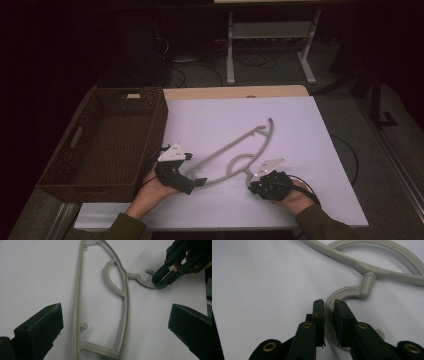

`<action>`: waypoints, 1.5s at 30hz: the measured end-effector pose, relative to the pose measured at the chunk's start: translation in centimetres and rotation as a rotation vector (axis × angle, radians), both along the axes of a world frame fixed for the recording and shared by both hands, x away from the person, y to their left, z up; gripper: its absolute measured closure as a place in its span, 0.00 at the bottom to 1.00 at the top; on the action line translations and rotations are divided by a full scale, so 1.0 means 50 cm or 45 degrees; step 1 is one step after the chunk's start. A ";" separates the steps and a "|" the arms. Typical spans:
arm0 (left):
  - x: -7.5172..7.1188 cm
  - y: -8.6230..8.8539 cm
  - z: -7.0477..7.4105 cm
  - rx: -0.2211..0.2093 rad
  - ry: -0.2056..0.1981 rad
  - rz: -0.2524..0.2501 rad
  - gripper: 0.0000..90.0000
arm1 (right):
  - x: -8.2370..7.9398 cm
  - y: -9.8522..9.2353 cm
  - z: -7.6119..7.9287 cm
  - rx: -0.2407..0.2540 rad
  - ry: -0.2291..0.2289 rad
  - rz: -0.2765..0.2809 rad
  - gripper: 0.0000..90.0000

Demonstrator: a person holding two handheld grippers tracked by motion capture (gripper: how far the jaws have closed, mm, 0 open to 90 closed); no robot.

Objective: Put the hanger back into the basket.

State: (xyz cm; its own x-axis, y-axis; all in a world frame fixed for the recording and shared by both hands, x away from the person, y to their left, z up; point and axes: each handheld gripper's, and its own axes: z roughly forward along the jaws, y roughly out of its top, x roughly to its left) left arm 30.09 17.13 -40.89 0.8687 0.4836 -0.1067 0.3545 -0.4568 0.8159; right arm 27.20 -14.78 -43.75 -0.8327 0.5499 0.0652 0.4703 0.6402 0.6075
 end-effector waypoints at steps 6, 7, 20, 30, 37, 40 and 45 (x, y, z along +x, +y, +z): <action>0.000 -0.014 -0.007 0.031 0.000 -0.025 0.00 | -0.002 -0.010 0.008 0.037 -0.009 0.012 0.76; 0.001 -0.018 -0.008 0.028 -0.001 -0.025 0.00 | -0.004 -0.014 0.012 0.047 -0.013 0.013 0.74; 0.013 -0.083 -0.031 0.072 0.018 -0.120 0.07 | -0.018 -0.067 0.007 0.102 -0.044 0.049 0.74; 0.016 -0.084 -0.033 0.072 0.024 -0.121 0.07 | 0.000 -0.056 -0.008 0.082 -0.045 0.116 0.80; 0.017 -0.080 -0.032 0.070 0.025 -0.111 0.07 | 0.007 -0.043 -0.015 0.055 -0.061 0.167 0.83; 0.017 -0.078 -0.032 0.072 0.027 -0.109 0.07 | 0.002 -0.036 -0.015 0.053 -0.065 0.168 0.87; 0.017 -0.077 -0.034 0.074 0.031 -0.110 0.07 | 0.002 -0.033 -0.015 0.052 -0.064 0.170 0.88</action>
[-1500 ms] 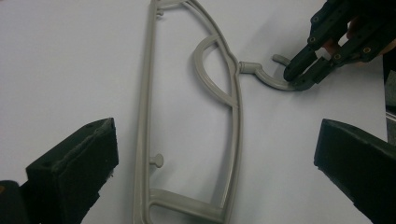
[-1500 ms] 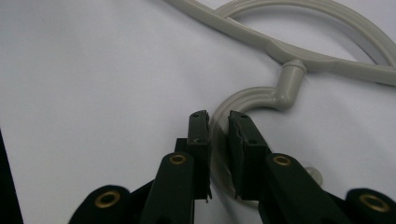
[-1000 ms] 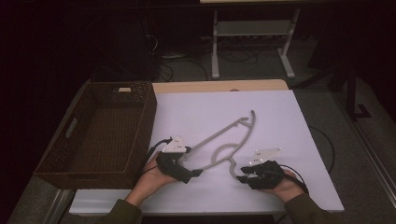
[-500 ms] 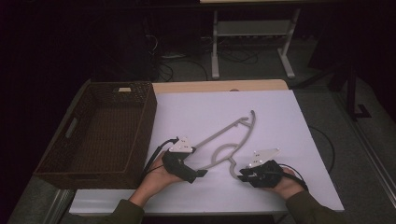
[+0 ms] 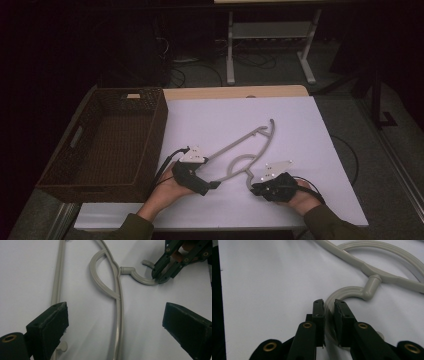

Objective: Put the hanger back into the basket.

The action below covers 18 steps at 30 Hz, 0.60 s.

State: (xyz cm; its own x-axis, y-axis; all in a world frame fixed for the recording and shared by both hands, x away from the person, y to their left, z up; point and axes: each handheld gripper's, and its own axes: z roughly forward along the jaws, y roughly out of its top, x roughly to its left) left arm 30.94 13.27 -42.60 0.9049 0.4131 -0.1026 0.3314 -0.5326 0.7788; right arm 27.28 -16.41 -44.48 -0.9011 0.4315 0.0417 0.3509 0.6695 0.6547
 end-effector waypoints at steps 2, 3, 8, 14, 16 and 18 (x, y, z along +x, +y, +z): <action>0.000 0.000 -0.001 0.000 0.003 -0.001 0.07 | -0.001 0.001 0.001 -0.003 0.001 -0.001 0.88; 0.000 0.000 -0.001 0.001 0.003 -0.002 0.07 | -0.001 0.002 0.001 -0.005 0.001 -0.002 0.88; -0.001 0.000 0.000 0.007 0.005 -0.010 0.07 | -0.003 0.000 0.011 0.017 0.003 0.004 0.88; -0.003 -0.007 -0.003 0.018 0.004 -0.018 0.08 | -0.004 0.001 0.033 0.066 0.019 -0.004 0.88; -0.003 -0.010 -0.002 0.035 -0.001 -0.028 0.08 | -0.002 0.001 0.038 0.074 0.024 -0.005 0.88; -0.001 -0.015 -0.003 0.042 -0.005 -0.041 0.08 | 0.000 0.001 0.045 0.081 0.029 0.000 0.88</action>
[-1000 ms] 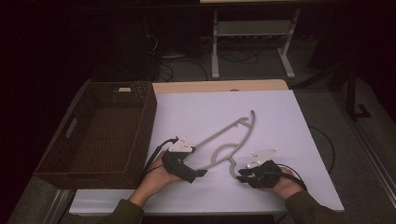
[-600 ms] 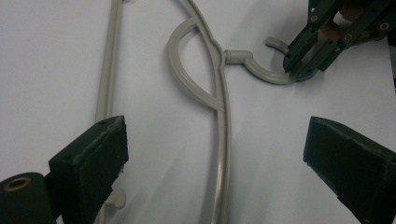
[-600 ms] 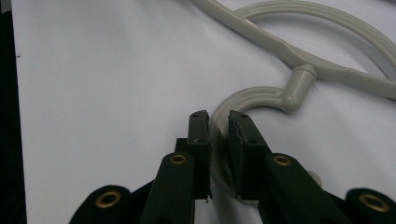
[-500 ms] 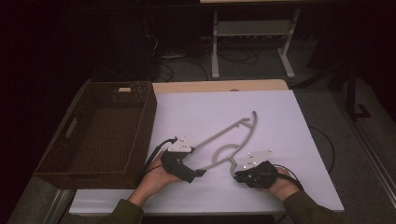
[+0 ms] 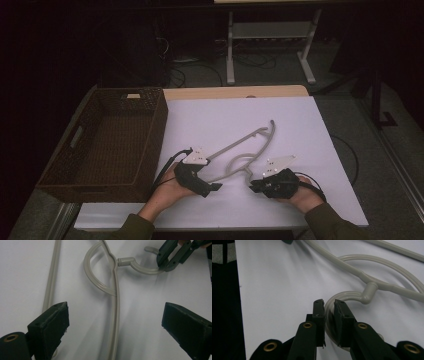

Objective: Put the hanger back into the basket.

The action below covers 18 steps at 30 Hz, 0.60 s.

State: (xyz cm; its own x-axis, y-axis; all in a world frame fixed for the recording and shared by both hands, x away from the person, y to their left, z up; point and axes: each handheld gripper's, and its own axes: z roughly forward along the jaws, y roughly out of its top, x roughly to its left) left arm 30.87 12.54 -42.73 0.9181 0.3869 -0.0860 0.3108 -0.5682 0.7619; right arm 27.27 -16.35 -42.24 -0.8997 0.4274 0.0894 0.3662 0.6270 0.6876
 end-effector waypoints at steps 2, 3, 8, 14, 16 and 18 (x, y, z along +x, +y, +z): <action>0.004 -0.005 0.000 0.000 0.005 -0.025 0.18 | 0.002 0.000 0.006 0.005 0.000 0.003 0.88; 0.007 -0.009 0.001 0.013 -0.002 -0.027 0.17 | 0.004 0.000 0.008 0.002 -0.008 0.009 0.88; 0.019 -0.028 -0.002 0.062 0.022 -0.016 0.24 | 0.007 0.002 0.019 0.004 -0.022 0.016 0.88; 0.034 -0.045 -0.013 0.130 0.063 -0.033 0.41 | 0.008 0.004 0.031 0.025 -0.027 0.014 0.88; 0.038 -0.053 -0.017 0.146 0.077 -0.044 0.46 | 0.008 0.004 0.034 0.031 -0.032 0.017 0.88; 0.042 -0.058 -0.020 0.173 0.086 -0.067 0.51 | 0.008 0.004 0.038 0.045 -0.028 0.008 0.88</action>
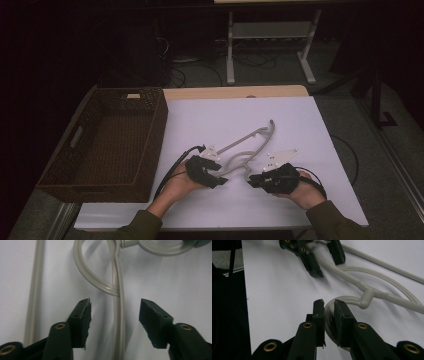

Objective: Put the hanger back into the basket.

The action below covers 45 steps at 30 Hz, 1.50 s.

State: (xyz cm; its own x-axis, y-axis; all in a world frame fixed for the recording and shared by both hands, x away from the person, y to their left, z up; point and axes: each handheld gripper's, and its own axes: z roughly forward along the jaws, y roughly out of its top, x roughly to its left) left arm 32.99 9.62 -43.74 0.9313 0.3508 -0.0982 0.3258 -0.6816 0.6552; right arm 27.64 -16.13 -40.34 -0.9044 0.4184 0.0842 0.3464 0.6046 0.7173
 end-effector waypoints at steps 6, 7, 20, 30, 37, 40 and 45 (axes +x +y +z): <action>0.005 -0.010 0.004 0.022 0.017 -0.007 0.67 | 0.000 -0.001 0.006 0.021 -0.016 0.004 0.88; 0.005 -0.012 0.005 0.013 0.019 -0.003 0.68 | -0.001 -0.001 0.008 0.026 -0.015 0.003 0.88; 0.009 -0.015 0.008 0.016 0.042 -0.024 0.90 | -0.002 -0.002 0.017 0.047 -0.039 0.012 0.88; 0.009 -0.015 0.007 0.036 0.075 -0.023 0.90 | 0.002 -0.011 0.022 0.109 -0.063 -0.029 0.60; 0.009 -0.014 0.011 0.014 0.088 -0.010 0.91 | 0.005 -0.048 0.031 0.231 -0.086 -0.159 0.19; 0.008 -0.013 0.016 0.011 0.069 -0.007 0.91 | 0.001 -0.071 0.036 0.272 -0.115 -0.212 0.16; 0.005 -0.010 0.030 -0.010 0.048 0.008 0.91 | -0.009 -0.107 0.036 0.306 -0.147 -0.300 0.13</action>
